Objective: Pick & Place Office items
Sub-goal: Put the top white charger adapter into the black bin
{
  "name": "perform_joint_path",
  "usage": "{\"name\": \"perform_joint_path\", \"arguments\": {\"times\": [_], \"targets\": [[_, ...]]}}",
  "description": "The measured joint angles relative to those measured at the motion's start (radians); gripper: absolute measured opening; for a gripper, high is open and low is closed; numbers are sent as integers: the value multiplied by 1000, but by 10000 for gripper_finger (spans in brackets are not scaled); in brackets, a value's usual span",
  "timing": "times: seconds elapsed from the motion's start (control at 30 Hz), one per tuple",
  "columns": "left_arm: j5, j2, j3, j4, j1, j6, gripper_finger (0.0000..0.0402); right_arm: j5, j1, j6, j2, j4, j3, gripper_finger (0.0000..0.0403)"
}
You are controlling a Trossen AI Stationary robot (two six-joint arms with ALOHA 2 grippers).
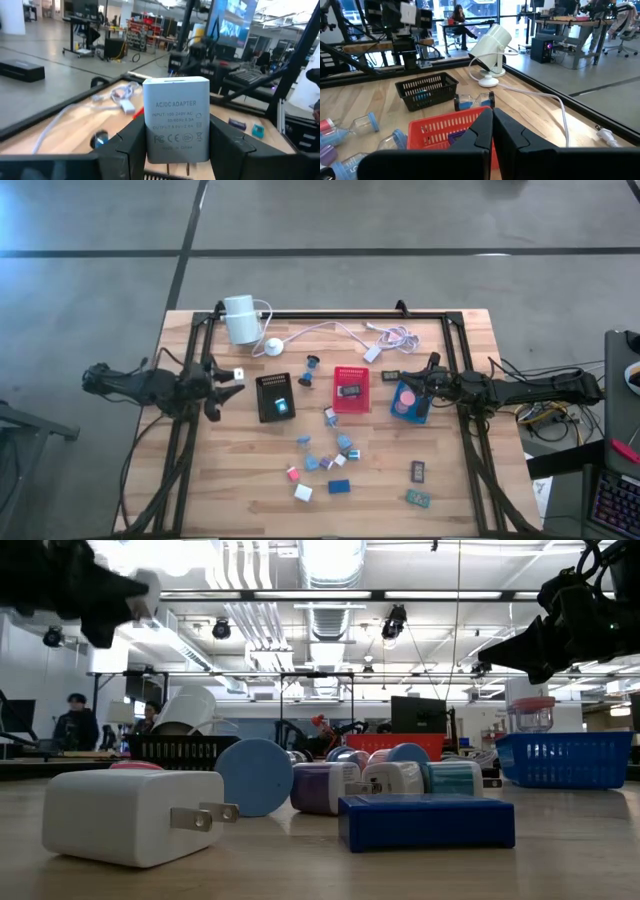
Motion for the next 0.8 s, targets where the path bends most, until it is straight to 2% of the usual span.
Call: {"name": "perform_joint_path", "arguments": {"times": [0.27,0.53,0.8], "targets": [[-32,236,232,-24,0,62,164,0,0,0,0,0,0,8],[-48,508,494,-179,6,64,164,0,0,0,0,1,0,8],[-53,692,697,-326,39,55,164,0,0,0,0,0,0,8]]}}
